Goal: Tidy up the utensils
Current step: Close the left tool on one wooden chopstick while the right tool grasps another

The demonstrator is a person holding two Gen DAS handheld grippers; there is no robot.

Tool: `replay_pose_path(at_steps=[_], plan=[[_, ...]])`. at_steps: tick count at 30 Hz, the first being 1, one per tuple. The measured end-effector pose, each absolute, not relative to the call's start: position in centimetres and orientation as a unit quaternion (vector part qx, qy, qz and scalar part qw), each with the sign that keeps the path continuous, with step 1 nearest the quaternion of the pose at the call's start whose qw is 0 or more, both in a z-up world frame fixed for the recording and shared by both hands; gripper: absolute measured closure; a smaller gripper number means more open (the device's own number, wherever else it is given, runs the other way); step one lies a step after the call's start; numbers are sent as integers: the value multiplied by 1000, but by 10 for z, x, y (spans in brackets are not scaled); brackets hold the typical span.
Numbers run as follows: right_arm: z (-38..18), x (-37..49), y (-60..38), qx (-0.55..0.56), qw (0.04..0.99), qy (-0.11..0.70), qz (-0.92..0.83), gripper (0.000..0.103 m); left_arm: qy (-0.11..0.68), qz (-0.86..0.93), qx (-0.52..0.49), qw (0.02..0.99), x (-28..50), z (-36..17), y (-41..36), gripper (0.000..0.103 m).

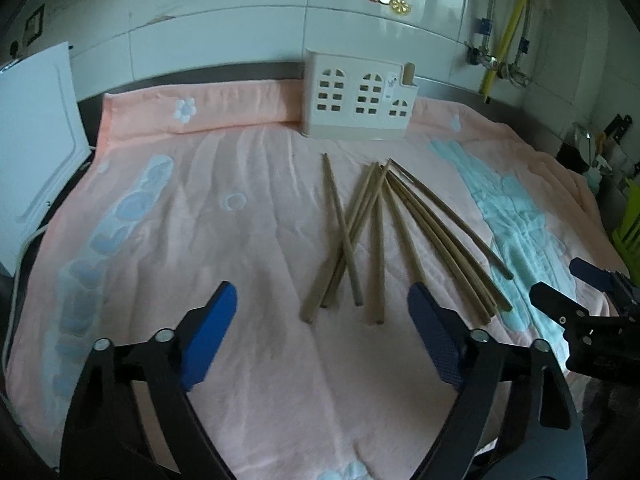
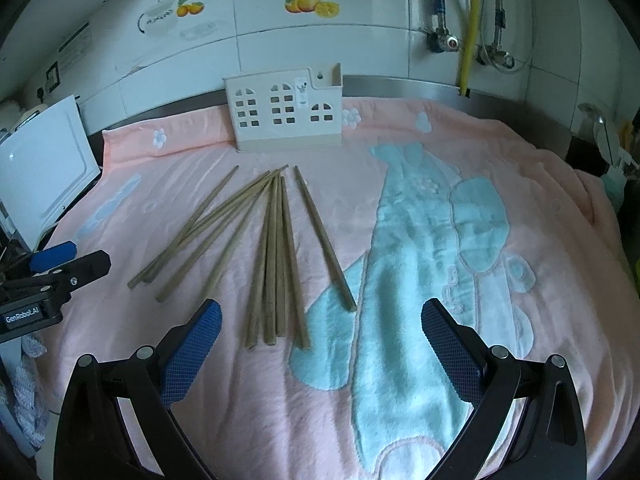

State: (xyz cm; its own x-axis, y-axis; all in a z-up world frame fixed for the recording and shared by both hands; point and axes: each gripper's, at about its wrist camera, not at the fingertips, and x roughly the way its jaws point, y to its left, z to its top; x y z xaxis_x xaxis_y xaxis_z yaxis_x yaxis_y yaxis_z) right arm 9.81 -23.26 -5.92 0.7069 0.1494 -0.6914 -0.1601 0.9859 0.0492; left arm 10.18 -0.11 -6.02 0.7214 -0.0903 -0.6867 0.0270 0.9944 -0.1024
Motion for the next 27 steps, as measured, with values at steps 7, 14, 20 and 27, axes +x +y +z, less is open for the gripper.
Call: replay_pose_path(at_steps=[7, 14, 20, 27], plan=[[-66, 111, -239, 0, 923, 376, 79, 7, 384, -58, -47, 920, 122, -71, -15, 47], [-72, 124, -238, -3, 920, 383, 81, 7, 402, -71, -63, 911, 145, -84, -17, 78], [-76, 134, -239, -1, 919, 386, 86, 8, 411, -77, -71, 905, 157, -91, -18, 87], [-80, 142, -241, 5, 917, 389, 91, 13, 425, -68, -69, 900, 167, -100, -16, 87]])
